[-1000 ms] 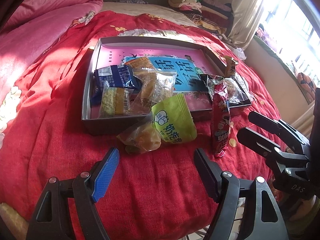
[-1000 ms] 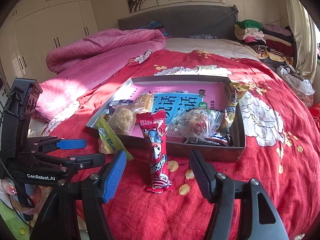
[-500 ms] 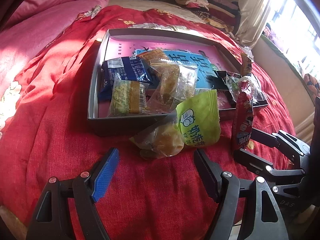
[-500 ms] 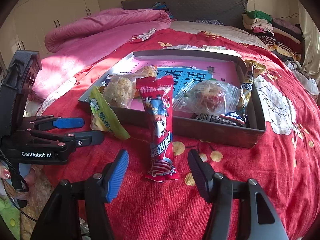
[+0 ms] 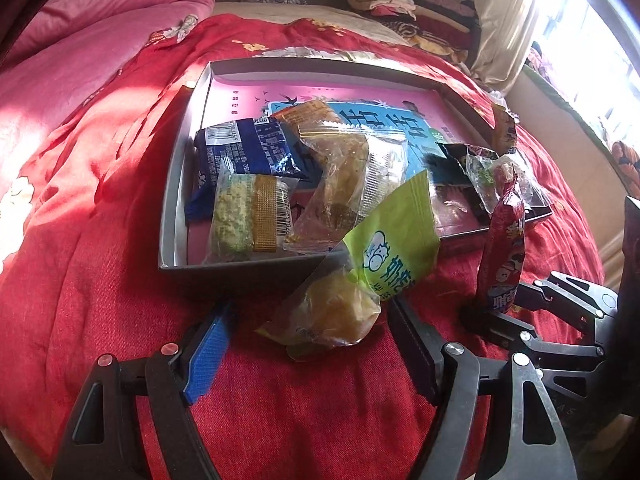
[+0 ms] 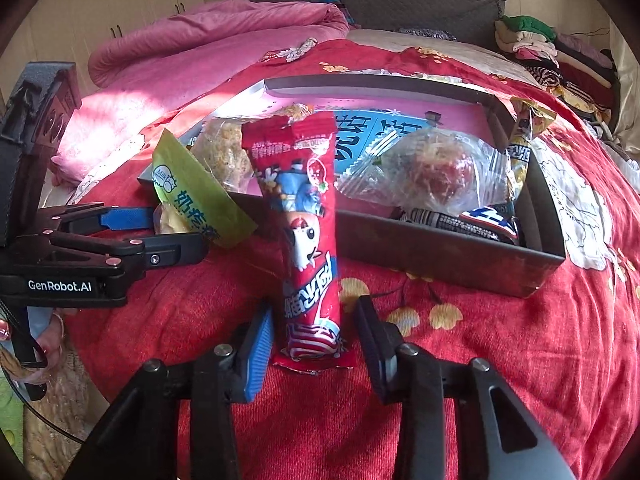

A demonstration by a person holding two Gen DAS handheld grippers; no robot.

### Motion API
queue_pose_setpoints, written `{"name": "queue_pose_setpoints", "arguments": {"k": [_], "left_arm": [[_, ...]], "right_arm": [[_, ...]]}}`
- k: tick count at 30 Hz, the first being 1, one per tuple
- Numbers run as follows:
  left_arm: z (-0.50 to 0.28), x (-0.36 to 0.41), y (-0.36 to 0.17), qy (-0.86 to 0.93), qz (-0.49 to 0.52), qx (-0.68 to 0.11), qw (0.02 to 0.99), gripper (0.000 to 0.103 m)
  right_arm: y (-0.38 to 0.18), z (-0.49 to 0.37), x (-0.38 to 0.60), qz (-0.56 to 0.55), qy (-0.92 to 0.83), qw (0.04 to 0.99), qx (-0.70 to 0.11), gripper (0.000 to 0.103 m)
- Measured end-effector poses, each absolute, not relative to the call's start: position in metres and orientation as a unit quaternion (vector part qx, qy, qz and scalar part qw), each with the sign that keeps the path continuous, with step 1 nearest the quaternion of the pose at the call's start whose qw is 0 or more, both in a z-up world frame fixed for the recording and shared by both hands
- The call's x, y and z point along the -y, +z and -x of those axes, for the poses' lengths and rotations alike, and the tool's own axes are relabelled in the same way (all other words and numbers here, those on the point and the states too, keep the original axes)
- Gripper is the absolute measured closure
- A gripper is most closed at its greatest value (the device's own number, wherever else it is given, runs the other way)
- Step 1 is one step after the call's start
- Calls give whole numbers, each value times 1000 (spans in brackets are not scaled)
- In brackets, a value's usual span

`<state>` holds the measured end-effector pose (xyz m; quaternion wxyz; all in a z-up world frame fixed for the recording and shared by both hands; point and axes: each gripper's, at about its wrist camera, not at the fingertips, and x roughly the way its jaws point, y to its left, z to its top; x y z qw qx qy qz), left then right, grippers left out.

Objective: Organize snacks
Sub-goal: 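Grasp green milk-tea snack bag with left tool while right tool grasps red cartoon tube snack, then carry green bag over tray with left tool while right tool lifts red tube snack over it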

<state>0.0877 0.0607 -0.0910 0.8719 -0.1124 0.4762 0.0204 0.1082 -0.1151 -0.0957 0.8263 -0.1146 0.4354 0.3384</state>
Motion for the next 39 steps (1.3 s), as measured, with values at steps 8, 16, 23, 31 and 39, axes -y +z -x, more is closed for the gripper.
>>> {"name": "queue_pose_setpoints", "arguments": {"k": [8, 16, 23, 31, 39], "left_arm": [[-88, -62, -93, 15, 120, -472, 873, 25], [-84, -63, -92, 11, 130, -466, 875, 32], [-83, -58, -90, -9, 136, -464, 875, 59], [-82, -59, -89, -31, 156, -461, 873, 69], [-79, -60, -86, -48, 176, -458, 870, 69]], "right_arm": [[-93, -111, 120, 94, 353, 820, -441, 78], [-90, -114, 126, 70, 357, 818, -446, 78], [-90, -116, 130, 63, 356, 819, -447, 78], [-88, -114, 130, 62, 361, 819, -443, 78], [-83, -111, 132, 57, 366, 821, -434, 78]]}}
